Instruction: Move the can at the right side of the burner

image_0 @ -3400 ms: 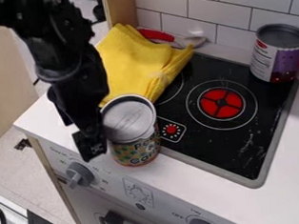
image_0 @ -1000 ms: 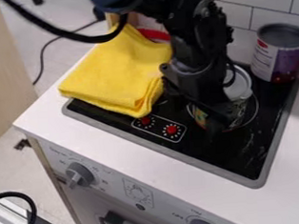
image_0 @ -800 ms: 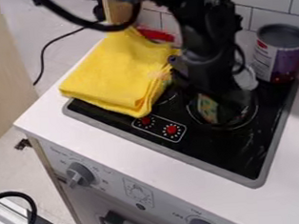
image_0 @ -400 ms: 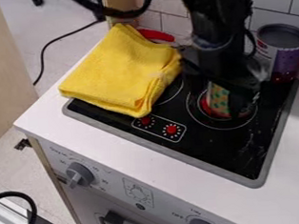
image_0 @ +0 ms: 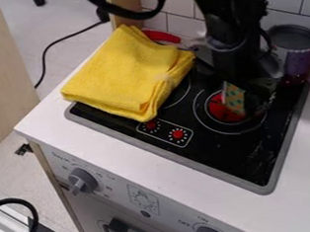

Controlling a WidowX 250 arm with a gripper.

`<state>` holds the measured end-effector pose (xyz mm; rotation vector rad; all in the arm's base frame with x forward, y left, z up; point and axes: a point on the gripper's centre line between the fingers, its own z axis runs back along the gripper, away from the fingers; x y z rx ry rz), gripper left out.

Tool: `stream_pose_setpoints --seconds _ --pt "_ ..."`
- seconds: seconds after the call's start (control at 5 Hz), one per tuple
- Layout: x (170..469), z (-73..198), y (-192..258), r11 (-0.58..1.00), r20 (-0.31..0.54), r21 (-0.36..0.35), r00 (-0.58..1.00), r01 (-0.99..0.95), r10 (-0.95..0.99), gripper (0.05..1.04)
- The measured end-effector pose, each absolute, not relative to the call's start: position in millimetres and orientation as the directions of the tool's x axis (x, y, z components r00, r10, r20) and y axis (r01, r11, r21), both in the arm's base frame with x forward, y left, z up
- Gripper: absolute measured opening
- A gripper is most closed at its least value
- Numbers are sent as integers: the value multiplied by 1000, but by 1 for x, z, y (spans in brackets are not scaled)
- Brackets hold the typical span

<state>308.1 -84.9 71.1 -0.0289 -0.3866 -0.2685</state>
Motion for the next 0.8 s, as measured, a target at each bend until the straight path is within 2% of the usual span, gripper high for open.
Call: stream_pose_setpoints --seconds 0.2,0.4,0.6,0.8 --pt "311 73 -86 963 397 16 882 269 -253 999" --pt "297 82 -72 968 335 5 912 249 -236 999" --pt "277 83 -60 970 213 17 947 244 -242 999" --pt "265 94 -62 963 188 3 946 270 -266 999"
